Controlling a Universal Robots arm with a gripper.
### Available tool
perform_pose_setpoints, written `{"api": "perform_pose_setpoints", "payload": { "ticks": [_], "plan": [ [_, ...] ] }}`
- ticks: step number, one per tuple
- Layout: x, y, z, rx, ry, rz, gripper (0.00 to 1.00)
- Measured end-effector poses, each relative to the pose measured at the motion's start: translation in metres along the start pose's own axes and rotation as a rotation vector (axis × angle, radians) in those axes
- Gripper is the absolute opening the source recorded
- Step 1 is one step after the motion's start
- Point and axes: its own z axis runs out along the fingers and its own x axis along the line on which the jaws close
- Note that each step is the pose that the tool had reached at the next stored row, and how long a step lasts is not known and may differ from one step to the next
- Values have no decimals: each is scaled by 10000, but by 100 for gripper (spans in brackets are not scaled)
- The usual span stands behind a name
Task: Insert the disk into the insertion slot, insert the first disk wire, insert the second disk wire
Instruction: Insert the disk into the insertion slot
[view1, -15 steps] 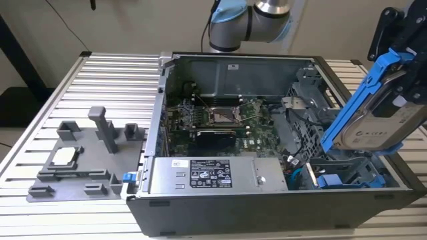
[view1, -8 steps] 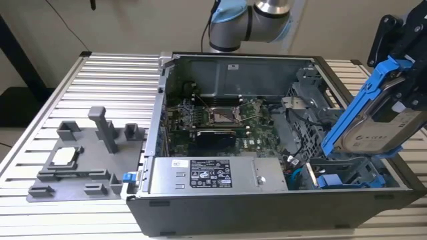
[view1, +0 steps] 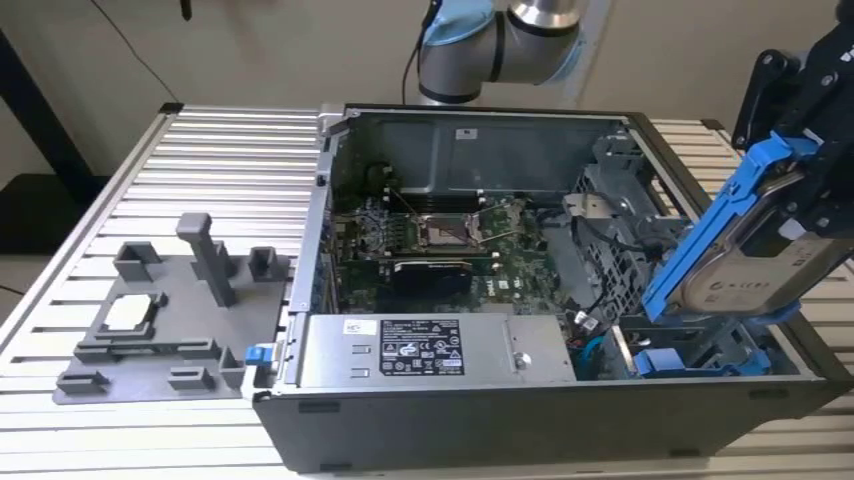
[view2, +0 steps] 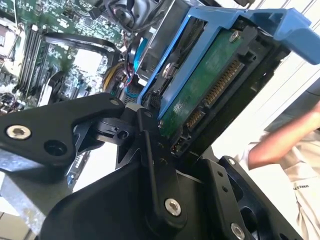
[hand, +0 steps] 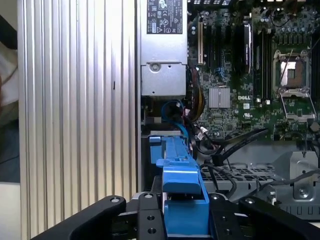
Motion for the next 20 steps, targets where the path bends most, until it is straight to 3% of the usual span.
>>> {"api": "perform_pose_setpoints", "payload": {
  "ticks": [20],
  "plan": [
    [4,-46,289,0,-18,-1,33]
  ]
}}
